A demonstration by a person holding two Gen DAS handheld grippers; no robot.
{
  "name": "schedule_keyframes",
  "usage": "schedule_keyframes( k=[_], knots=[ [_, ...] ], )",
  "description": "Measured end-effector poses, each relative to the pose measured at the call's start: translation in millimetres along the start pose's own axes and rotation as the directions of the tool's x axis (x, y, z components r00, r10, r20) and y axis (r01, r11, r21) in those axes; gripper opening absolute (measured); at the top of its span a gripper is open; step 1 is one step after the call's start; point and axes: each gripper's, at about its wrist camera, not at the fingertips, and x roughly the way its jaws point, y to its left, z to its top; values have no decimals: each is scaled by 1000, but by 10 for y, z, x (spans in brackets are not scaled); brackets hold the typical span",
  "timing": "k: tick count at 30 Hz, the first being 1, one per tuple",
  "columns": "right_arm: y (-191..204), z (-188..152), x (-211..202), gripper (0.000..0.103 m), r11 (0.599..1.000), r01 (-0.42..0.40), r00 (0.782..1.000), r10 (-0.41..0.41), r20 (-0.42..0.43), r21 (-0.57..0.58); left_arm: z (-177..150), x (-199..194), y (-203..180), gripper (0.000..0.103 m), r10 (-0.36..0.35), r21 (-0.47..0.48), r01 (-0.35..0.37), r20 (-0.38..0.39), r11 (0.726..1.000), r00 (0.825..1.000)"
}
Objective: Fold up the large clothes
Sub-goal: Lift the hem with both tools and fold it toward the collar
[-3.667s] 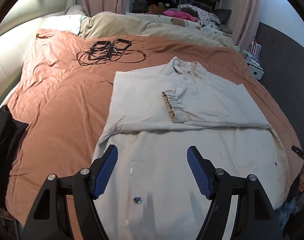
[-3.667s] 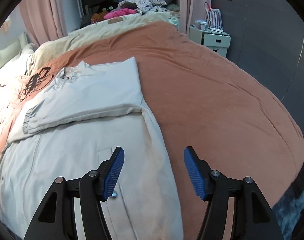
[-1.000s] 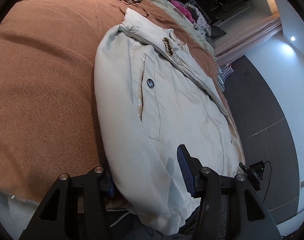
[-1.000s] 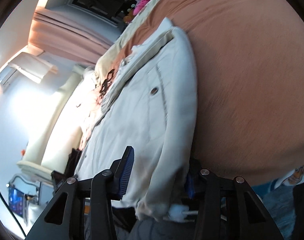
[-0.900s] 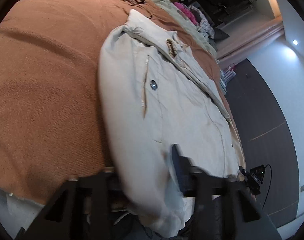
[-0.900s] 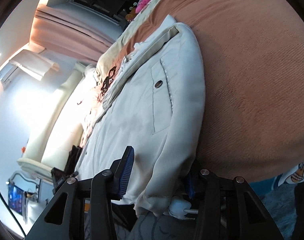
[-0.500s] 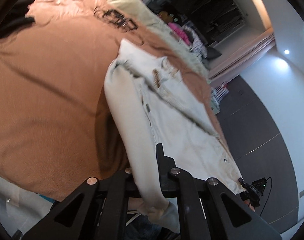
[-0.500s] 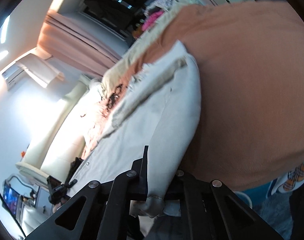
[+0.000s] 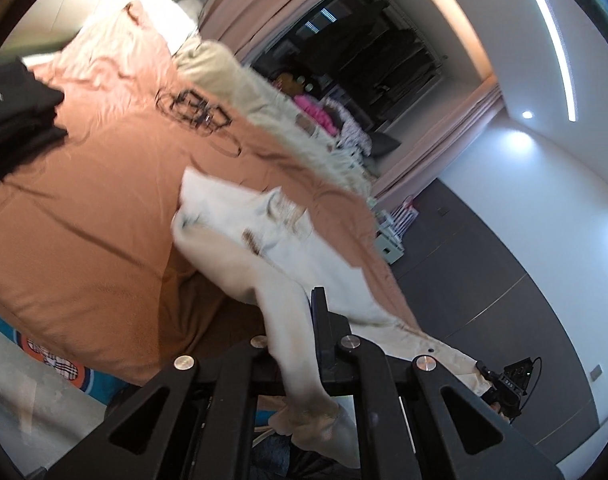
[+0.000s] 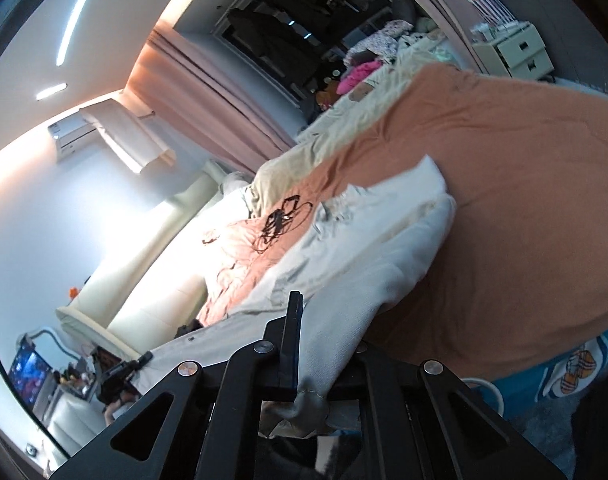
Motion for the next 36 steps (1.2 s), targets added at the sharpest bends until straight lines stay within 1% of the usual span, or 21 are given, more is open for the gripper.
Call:
schedule_keyframes(
  k=[5,8,13,15,18,21,24,31,36],
  knots=[
    [373,-18,-382,8,997,-35,999,37,33,-67,13,-461,-183,8,-14,23,13,36,1000,999],
    [542,-52,-587,8,994,-51,997,56,55,-101,-13,-649,-273,8,-16,38,14,48,999,999],
    [729,-135,-739,8,988,-73,994,84,74,-139,-92,-843,-346,8,-26,69,22,56,997,998],
    [774,-155,-759,8,985,-73,993,86,82,-154,-99,-872,-350,8,-17,76,12,61,997,998],
    [781,-151,-725,8,985,-48,994,64,93,-167,-38,-779,-316,8,0,66,-4,59,998,998],
    [734,-85,-643,8,986,-23,994,40,98,-164,50,-650,-318,8,26,81,-31,57,996,998],
    [685,41,-520,8,987,1,994,15,104,-159,192,-502,-344,8,32,95,-37,59,995,998],
    [680,451,-253,8,985,65,990,-44,131,-163,610,-84,-471,8,67,124,-73,58,990,996],
    [698,735,-19,8,977,121,984,-95,152,-176,880,272,-482,8,103,143,-110,54,984,993]
  ],
)
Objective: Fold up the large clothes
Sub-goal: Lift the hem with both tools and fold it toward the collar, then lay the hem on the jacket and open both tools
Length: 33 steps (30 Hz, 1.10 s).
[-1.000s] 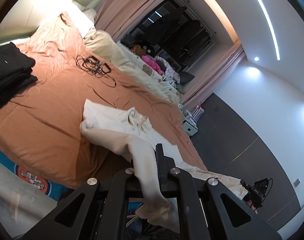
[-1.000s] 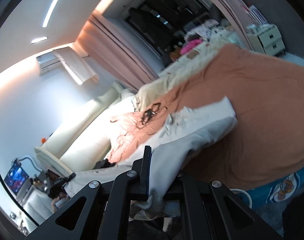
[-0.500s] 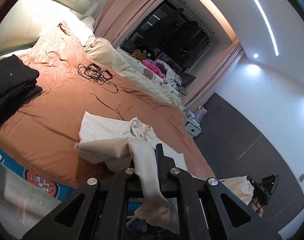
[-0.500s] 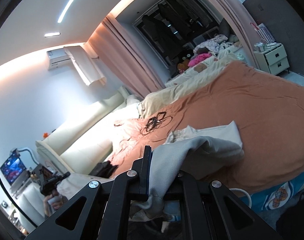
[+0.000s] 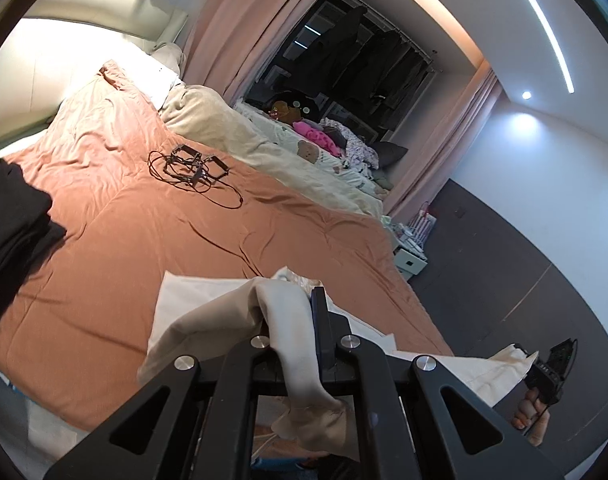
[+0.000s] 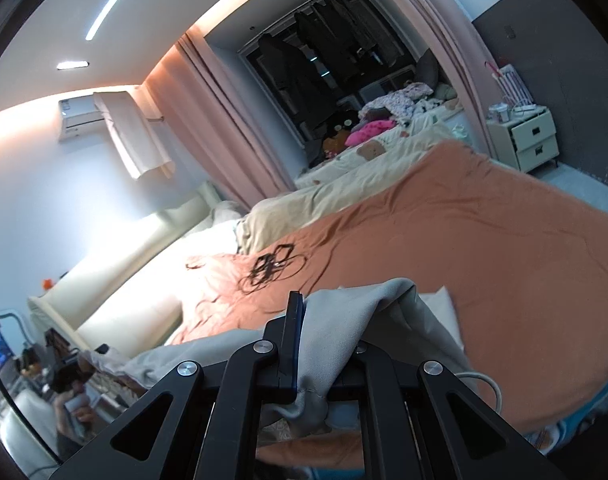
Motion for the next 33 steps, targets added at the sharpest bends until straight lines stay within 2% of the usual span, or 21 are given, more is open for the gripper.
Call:
schedule_keyframes(
  k=[11,23,28,31,32,33],
  knots=[
    [-249,323,893,8,995,95,995,-94,-33,9,297,925,291,8,96,-14,-97,-65,995,993],
    [-792,230,1900,8,981,185,973,-176,-152,52,268,1918,723,8,181,-43,-192,-186,980,966],
    [-977,136,2228,8,970,239,952,-223,-211,53,161,2333,852,8,231,-29,-246,-252,969,940],
    [-1101,31,2411,8,958,283,930,-263,-257,45,71,2614,962,10,267,-32,-293,-328,956,906],
    [-1128,10,2469,11,955,293,924,-272,-270,40,28,2714,1015,11,278,-37,-312,-365,949,889],
    [-1152,-15,2529,16,955,293,920,-270,-285,39,2,2773,1047,12,278,-42,-317,-384,947,881]
  ],
)
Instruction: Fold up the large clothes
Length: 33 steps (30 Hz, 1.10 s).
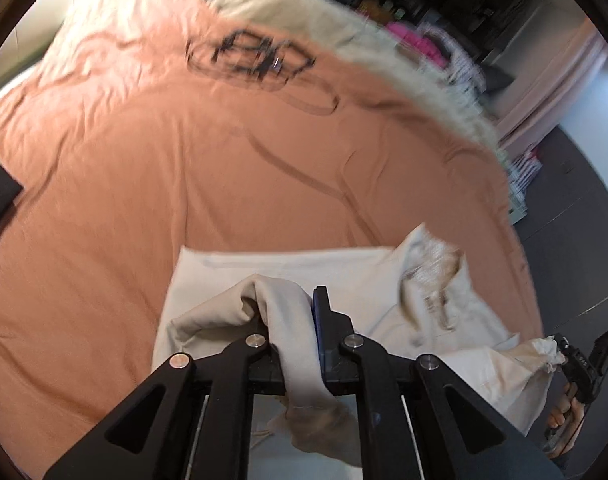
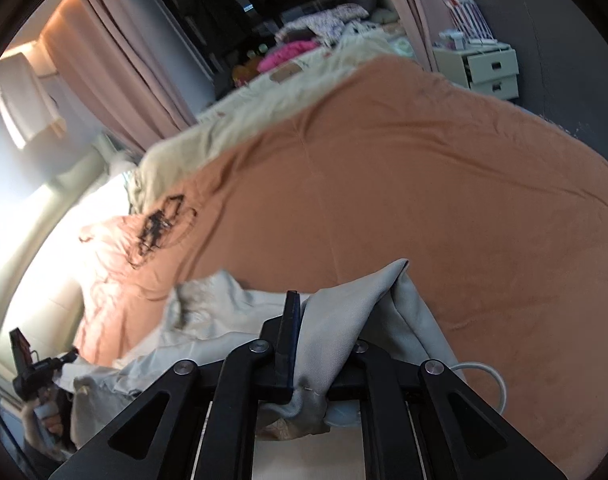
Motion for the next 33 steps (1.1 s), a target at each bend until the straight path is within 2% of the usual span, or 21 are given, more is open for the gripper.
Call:
schedule_keyframes(
  k=[1,2,3,4,5,6,8,11,13,16,20,24,28,30,32,33],
  knots=[
    [-15,-14,86,34,1000,1,1000,-1,-31,6,0,57,17,17,3,-6,-3,-17,1000,1000],
    [-31,-23,128,57,1000,6,999,-5,-47,14,0,88,23,25,3,-11,-3,-27,1000,1000],
    [-42,-40,143,64,1000,9,999,-8,-47,19,3,100,19,29,-6,-11,6,-32,1000,999],
    [-37,-54,112,72,1000,11,1000,-11,-27,16,3,96,6,39,-18,-7,18,-33,1000,999],
    [-31,-65,88,76,1000,14,1000,-14,-15,5,1,74,-21,49,-30,3,30,-29,1000,999],
    [-25,-67,62,77,1000,24,1000,-24,-8,-4,9,57,-30,55,-29,9,29,-23,1000,999],
    [-31,-58,52,78,999,33,999,-33,-12,-8,10,-17,-69,71,10,27,-10,23,1000,1000],
    [1,-64,92,78,998,47,998,-48,-30,-31,4,-146,-137,73,47,75,-53,91,996,995],
    [107,-118,151,78,995,68,996,-72,-50,-79,5,-151,-163,73,66,96,-76,105,992,992],
    [246,-201,303,78,986,88,990,-102,-96,-145,-21,-27,-254,73,100,158,-110,69,981,993],
    [447,-361,646,78,971,102,972,-144,-187,-216,-82,293,-407,73,170,260,-167,10,951,985],
    [541,-493,1070,78,971,96,945,-158,-288,-219,-116,618,-483,73,178,294,-154,-55,943,983],
    [715,-659,1463,77,961,68,911,-169,-377,-267,-205,970,-590,73,254,381,-197,-107,904,961],
    [796,-733,1592,67,947,77,896,-202,-395,-310,-253,1113,-601,67,275,410,-203,-125,889,953],
    [898,-799,1676,39,919,100,894,-251,-372,-381,-283,1224,-601,48,297,431,-214,-134,877,946],
    [944,-817,1694,28,903,109,895,-271,-355,-416,-277,1224,-595,43,291,435,-210,-129,876,948]
  ],
)
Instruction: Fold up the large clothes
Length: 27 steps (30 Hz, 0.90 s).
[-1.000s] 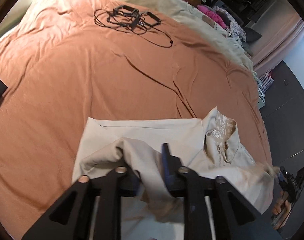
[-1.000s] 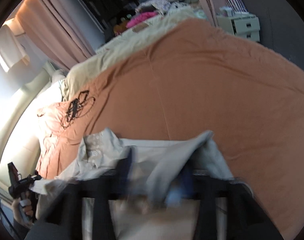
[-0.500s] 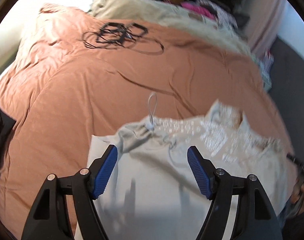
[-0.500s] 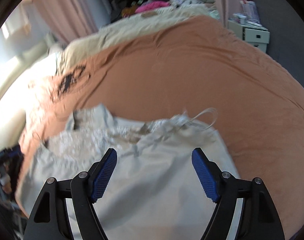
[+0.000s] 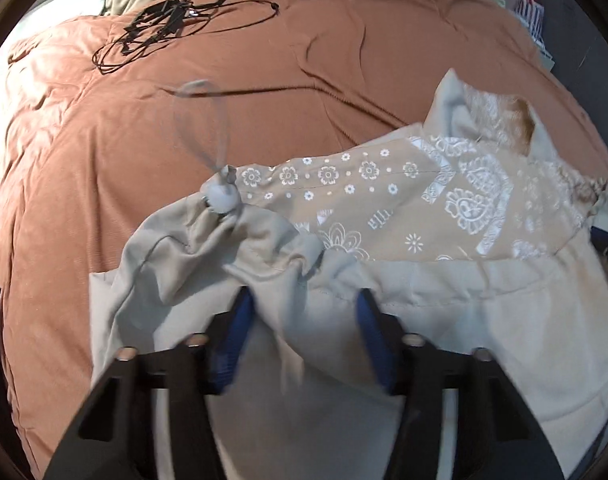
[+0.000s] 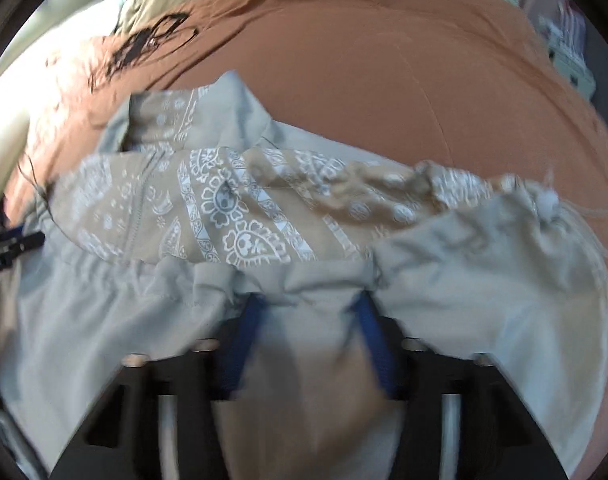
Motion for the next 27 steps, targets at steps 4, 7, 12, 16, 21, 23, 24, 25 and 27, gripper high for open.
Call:
schedule_keyframes(
  k=[4,7,12,16,21,23,24,25,27],
  knots=[
    [39,85,-54,3,1000,-23,999,24,24,-16,7,-116,67,6,1,-3,-1,57,1000,998],
    [52,170,-220,3,1000,-22,997,23,78,-16,17,-263,160,5,-11,-32,15,119,999,993],
    [37,338,-454,2,999,-32,988,29,154,14,102,-452,354,4,-24,-113,46,185,993,982],
    [43,405,-486,2,1000,-15,984,10,180,24,196,-410,368,4,-28,-116,50,183,992,983],
    [-2,473,-387,2,998,1,985,-12,175,64,303,-200,357,4,-17,-109,34,153,993,988],
    [22,507,-274,2,998,18,986,-29,163,68,316,-88,346,4,-17,-119,32,127,992,992],
    [27,516,-225,2,997,30,987,-40,157,66,306,-41,329,4,-19,-122,32,106,992,994],
    [40,528,-173,2,997,43,987,-52,151,63,305,32,324,5,-21,-124,31,83,992,996],
    [43,542,-84,2,996,58,989,-66,136,61,283,133,306,7,-21,-115,27,52,993,998]
  ],
)
